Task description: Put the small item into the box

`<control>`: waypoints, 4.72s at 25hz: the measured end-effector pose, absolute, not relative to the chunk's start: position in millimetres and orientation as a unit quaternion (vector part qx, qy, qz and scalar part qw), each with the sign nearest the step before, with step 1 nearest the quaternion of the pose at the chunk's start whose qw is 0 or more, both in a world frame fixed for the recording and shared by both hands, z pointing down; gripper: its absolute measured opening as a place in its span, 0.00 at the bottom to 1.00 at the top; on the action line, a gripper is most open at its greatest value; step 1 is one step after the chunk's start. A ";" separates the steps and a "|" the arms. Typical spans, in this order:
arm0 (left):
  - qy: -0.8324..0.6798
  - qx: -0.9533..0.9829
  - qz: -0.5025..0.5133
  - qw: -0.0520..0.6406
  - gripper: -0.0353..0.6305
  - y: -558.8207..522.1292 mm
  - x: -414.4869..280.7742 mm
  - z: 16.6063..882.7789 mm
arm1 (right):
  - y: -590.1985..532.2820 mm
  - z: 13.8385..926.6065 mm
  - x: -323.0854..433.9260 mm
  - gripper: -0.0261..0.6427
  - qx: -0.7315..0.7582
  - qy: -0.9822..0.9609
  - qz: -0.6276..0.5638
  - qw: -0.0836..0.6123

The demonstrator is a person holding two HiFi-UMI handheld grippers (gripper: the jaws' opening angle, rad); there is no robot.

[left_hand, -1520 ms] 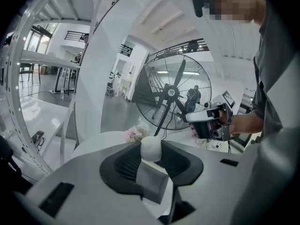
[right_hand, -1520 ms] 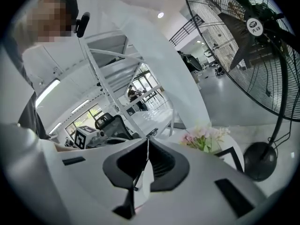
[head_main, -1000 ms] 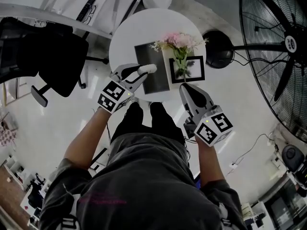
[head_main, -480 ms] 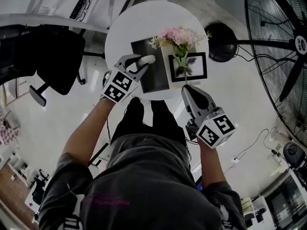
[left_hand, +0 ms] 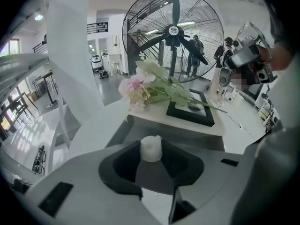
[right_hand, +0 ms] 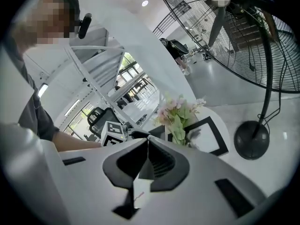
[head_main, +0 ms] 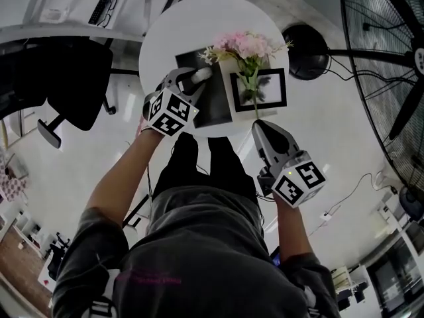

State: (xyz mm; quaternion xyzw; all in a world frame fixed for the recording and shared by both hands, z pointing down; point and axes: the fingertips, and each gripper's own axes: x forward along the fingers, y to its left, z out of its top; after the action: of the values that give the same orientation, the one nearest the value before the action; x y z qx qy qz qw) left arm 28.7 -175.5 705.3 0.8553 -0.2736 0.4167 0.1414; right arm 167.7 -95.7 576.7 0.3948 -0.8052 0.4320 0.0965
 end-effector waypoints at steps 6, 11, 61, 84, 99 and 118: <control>-0.255 0.855 0.428 0.145 0.28 -158.8 36.4 714.1 | -89.5 579.4 164.7 0.07 0.391 -0.806 0.435 0.097; -0.242 0.859 0.426 0.151 0.32 -144.4 41.7 716.3 | -82.1 579.9 162.3 0.07 0.388 -0.807 0.435 0.096; -0.316 0.917 0.230 0.081 0.14 -134.3 -14.4 462.6 | -98.1 465.6 117.0 0.07 0.434 -0.836 0.334 0.034; -0.304 0.935 0.175 0.050 0.08 -111.0 -56.4 392.3 | -90.6 406.5 74.8 0.07 0.452 -0.852 0.264 0.028; -0.295 0.940 0.164 0.049 0.08 -97.6 -72.1 381.0 | -80.4 386.2 54.5 0.07 0.449 -0.863 0.229 0.032; -0.290 0.940 0.171 0.058 0.08 -91.1 -64.4 388.9 | -73.5 389.0 53.8 0.07 0.439 -0.870 0.221 0.041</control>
State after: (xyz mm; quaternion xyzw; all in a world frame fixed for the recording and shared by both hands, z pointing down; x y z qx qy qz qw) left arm -64.4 -91.1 388.9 0.9398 -0.2900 0.1710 0.0578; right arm 53.8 -73.5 389.0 0.4386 -0.8702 0.2210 0.0411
